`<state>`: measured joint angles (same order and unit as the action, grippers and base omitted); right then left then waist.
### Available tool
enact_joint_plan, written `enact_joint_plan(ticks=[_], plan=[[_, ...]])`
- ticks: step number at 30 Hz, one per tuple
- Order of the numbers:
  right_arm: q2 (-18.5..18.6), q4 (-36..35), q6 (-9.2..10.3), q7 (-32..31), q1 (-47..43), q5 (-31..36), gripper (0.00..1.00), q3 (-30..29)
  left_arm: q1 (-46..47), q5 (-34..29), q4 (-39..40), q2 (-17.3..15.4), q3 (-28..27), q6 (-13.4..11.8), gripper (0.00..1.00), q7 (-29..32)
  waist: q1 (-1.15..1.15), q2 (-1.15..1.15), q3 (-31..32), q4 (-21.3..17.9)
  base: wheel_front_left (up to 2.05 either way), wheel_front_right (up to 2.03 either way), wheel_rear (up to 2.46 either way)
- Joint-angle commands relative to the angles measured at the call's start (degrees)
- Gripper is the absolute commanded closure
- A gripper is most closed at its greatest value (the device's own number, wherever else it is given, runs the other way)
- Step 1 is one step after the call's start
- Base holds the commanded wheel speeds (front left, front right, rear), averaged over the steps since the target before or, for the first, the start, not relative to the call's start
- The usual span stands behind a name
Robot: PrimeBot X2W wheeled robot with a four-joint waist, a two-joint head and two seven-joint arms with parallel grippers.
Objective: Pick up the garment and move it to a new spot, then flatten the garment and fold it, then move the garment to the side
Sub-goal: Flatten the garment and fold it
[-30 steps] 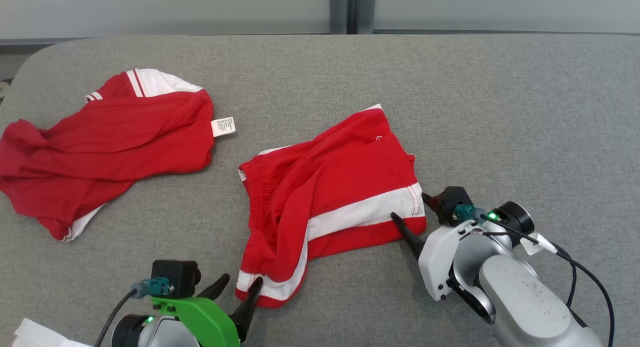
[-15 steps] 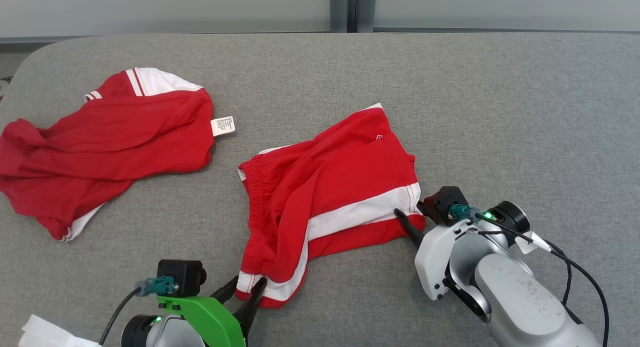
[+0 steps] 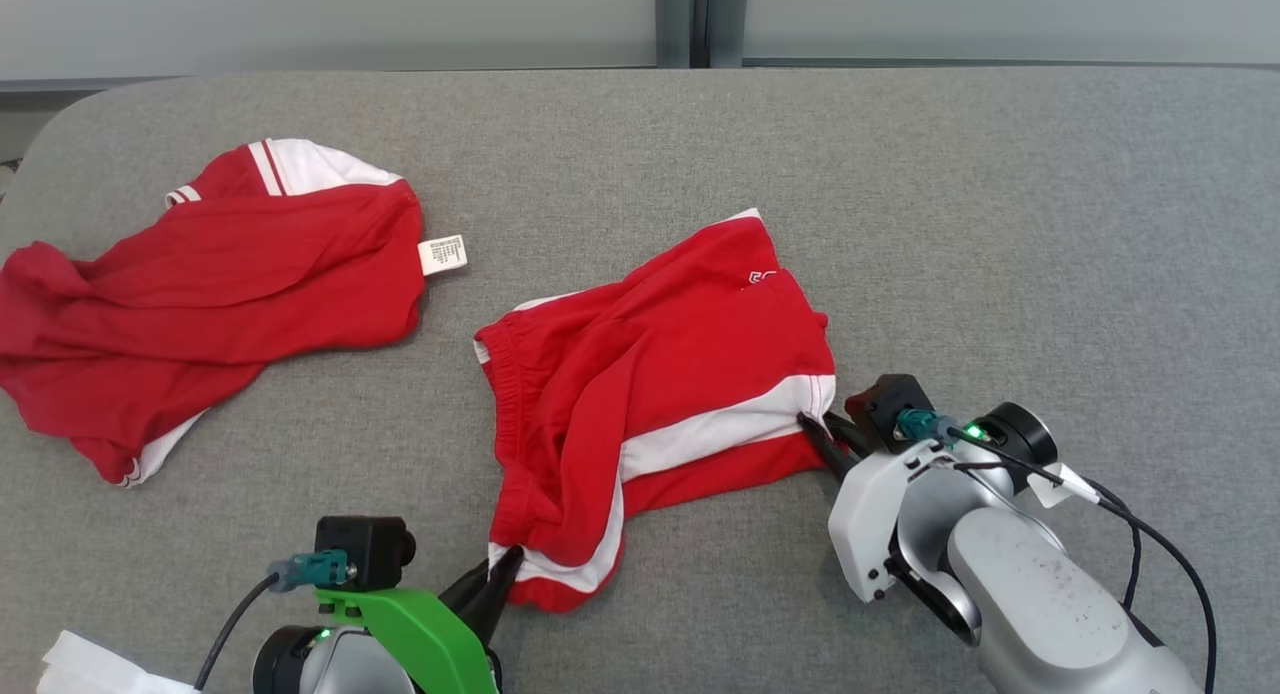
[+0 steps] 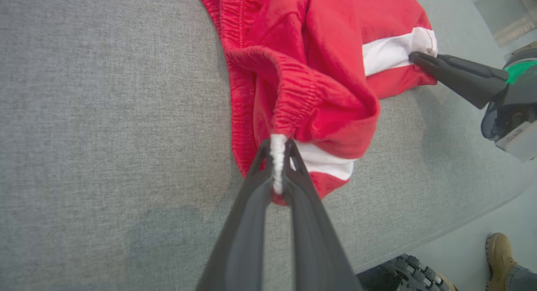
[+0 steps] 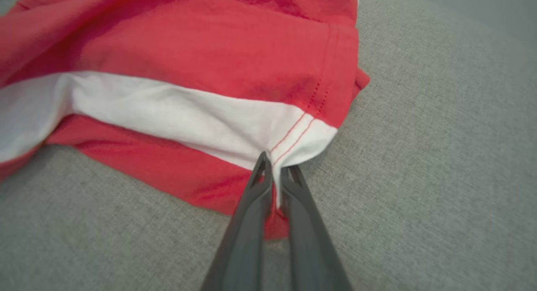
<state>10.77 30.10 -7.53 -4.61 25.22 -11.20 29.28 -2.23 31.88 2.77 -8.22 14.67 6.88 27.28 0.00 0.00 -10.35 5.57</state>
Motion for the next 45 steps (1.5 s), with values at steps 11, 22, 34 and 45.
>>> enact_joint_plan(ticks=[11,22,34,45], plan=[[0.3,-1.0,0.08,0.5,0.1,0.3,0.72,-0.3,0.5,0.5,0.8,-0.5,-0.8,-0.9,1.0,-1.2,0.0,0.0,0.4,-0.7,0.0,0.0,0.0],[0.5,-2.5,0.08,-0.1,-0.5,0.7,0.69,-1.1,0.2,0.7,1.1,-0.6,-0.7,-1.3,1.0,-1.7,0.0,0.0,0.5,-1.1,0.0,0.0,0.0],[0.9,-3.5,0.08,0.4,-0.7,-0.4,1.0,-2.3,0.6,1.7,2.0,-0.4,-0.9,-1.3,1.0,-2.6,0.0,0.0,1.3,-1.2,0.0,0.0,0.0],[3.9,-15.7,0.08,-1.3,-2.7,-7.7,1.0,-10.3,1.4,6.9,13.2,-0.9,-3.2,-0.9,1.0,-1.2,0.0,0.0,3.1,-2.1,0.0,0.0,0.0]])
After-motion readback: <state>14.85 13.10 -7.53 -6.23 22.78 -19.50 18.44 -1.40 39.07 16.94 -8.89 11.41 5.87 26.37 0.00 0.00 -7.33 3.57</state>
